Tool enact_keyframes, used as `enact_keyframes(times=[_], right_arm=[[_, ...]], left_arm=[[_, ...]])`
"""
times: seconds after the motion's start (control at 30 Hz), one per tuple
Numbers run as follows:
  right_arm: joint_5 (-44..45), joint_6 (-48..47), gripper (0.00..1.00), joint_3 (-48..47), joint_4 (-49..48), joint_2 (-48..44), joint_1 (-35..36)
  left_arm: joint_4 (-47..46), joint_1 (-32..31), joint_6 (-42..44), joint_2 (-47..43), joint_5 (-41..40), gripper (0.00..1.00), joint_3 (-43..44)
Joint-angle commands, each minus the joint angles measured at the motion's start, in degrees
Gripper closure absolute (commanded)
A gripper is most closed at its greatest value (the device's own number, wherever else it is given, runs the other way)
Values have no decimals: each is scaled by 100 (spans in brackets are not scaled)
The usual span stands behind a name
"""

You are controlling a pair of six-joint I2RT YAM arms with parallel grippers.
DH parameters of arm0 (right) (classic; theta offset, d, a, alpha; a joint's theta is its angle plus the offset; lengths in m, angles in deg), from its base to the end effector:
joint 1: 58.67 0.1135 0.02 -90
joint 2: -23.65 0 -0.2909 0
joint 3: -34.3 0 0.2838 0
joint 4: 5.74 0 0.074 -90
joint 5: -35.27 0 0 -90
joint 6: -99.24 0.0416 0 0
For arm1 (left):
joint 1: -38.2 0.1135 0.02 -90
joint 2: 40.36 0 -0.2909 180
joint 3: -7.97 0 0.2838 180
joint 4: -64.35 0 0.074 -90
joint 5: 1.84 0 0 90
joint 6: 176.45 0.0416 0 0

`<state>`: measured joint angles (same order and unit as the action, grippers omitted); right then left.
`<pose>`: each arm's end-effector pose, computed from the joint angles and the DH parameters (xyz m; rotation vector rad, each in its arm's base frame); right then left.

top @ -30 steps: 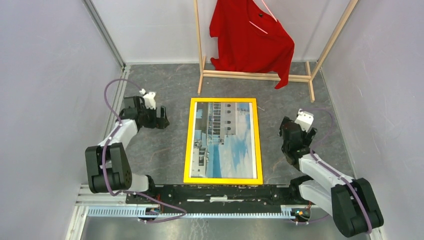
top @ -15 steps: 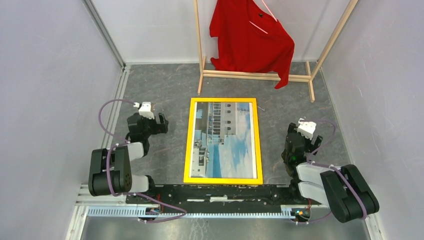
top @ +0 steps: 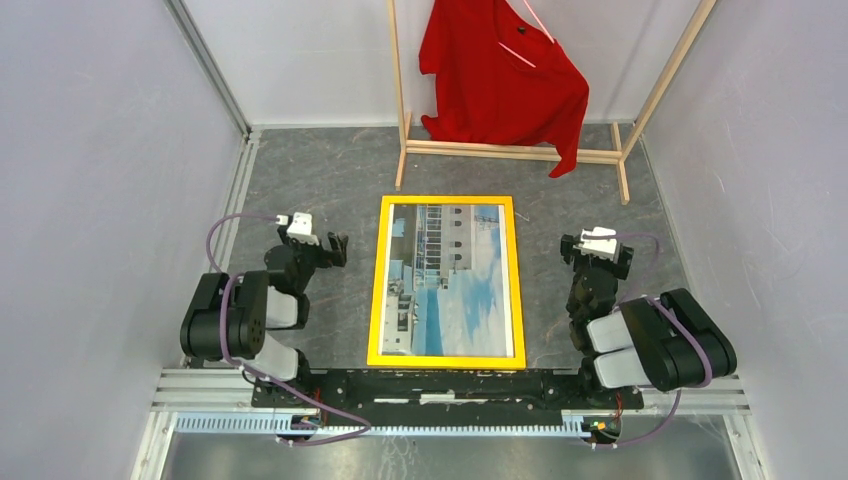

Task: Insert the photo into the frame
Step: Reset both arms

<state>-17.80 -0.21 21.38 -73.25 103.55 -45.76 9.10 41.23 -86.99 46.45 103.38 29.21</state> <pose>0.1881 0.0175 0.1397 0.2049 1.5681 -0.4545 0.2337 0.0014 0.1251 0.1395 1.7432 -0.2006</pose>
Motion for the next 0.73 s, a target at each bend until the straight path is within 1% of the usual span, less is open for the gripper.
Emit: enact_keyframes(times=[0.0, 0.07, 0.13, 0.7], right_arm=[[-885, -68, 2, 574, -277, -49, -314], [-1075, 48, 2, 510, 8, -122, -461], [-1074, 21, 2, 539, -109, -82, -464], [-1074, 22, 2, 545, -80, -107, -463]], left_arm=[[-458, -55, 236, 122, -187, 0, 259], [-411, -53, 237, 81, -188, 0, 248], [-439, -50, 238, 78, -192, 0, 239], [-430, -57, 222, 111, -162, 0, 267]])
